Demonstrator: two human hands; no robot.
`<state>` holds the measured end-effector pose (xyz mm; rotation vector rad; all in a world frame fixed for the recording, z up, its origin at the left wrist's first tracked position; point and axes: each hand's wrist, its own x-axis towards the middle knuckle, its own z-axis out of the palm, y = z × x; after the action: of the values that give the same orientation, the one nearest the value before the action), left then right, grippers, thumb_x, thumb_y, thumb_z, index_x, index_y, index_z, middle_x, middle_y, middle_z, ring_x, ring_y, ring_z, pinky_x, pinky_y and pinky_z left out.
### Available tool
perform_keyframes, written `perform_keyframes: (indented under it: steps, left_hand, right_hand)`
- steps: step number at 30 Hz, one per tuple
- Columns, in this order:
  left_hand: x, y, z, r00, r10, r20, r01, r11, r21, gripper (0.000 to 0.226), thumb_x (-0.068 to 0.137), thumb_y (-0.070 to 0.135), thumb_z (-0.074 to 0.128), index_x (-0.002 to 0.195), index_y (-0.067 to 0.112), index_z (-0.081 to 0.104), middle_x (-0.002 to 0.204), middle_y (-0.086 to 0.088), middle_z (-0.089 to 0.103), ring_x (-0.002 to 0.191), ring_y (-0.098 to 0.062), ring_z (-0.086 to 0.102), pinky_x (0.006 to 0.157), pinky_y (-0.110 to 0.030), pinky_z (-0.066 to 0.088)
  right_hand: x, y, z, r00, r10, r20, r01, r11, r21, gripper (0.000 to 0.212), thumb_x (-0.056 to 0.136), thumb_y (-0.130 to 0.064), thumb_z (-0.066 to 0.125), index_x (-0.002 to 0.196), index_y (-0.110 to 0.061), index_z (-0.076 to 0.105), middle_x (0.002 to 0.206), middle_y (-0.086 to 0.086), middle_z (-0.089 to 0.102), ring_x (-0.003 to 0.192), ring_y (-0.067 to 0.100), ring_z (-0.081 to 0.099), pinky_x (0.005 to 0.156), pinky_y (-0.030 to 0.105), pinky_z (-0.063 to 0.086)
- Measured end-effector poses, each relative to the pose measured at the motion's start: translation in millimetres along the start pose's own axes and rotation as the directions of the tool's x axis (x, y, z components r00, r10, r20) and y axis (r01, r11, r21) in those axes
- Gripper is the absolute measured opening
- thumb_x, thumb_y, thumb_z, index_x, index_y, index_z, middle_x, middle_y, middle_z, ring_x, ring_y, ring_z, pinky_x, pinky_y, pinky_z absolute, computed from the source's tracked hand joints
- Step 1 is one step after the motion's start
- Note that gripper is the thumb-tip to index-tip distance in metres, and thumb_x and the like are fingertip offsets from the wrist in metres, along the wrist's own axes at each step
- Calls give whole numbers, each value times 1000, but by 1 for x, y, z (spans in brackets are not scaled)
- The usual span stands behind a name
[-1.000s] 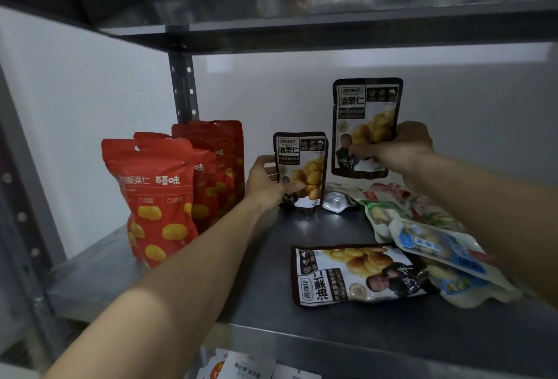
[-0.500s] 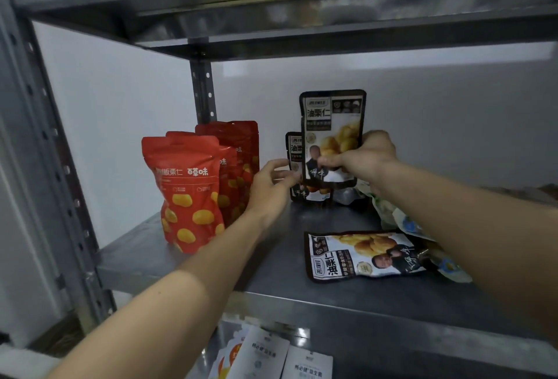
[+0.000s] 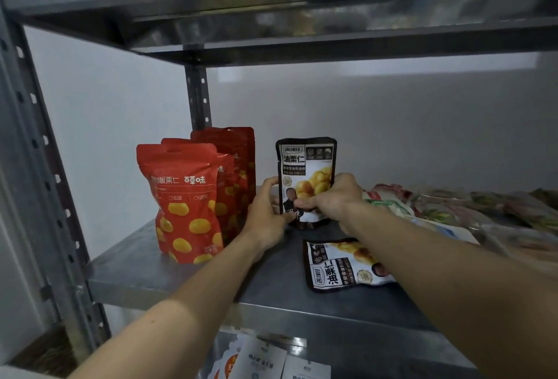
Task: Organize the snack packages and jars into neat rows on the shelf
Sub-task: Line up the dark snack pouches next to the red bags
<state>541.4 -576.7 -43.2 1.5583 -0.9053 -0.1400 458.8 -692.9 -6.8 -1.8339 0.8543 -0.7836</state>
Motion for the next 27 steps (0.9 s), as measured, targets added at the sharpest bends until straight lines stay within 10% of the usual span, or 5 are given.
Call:
perform_keyframes:
  steps: [16, 21, 27]
  left_hand:
    - [-2, 7, -1, 995, -17, -100, 44, 960, 276, 60, 83, 3, 69, 134, 16, 42, 119, -7, 58, 106, -21, 58, 93, -39, 52]
    - [-18, 29, -6, 961, 249, -118, -125, 777, 617, 38, 90, 24, 61, 124, 13, 47, 119, -10, 56, 106, -26, 55, 85, -38, 50]
    - [-32, 56, 6, 895, 408, 178, -378, 484, 790, 35, 91, 36, 54, 122, 19, 53, 114, -4, 60, 103, -24, 55, 77, -35, 46]
  right_hand:
    - [-6, -20, -21, 999, -21, 31, 26, 987, -158, 88, 41, -25, 99, 115, -6, 55, 111, 5, 64, 93, 23, 65, 70, 33, 59]
    - [-10, -46, -62, 984, -169, 50, 173, 866, -469, 87, 62, -23, 92, 133, -5, 45, 132, 14, 52, 120, 31, 53, 82, 29, 44]
    - [-14, -41, -88, 953, -167, 255, 304, 584, -753, 91, 77, -44, 79, 150, -16, 32, 149, 10, 41, 131, 32, 45, 103, 36, 43]
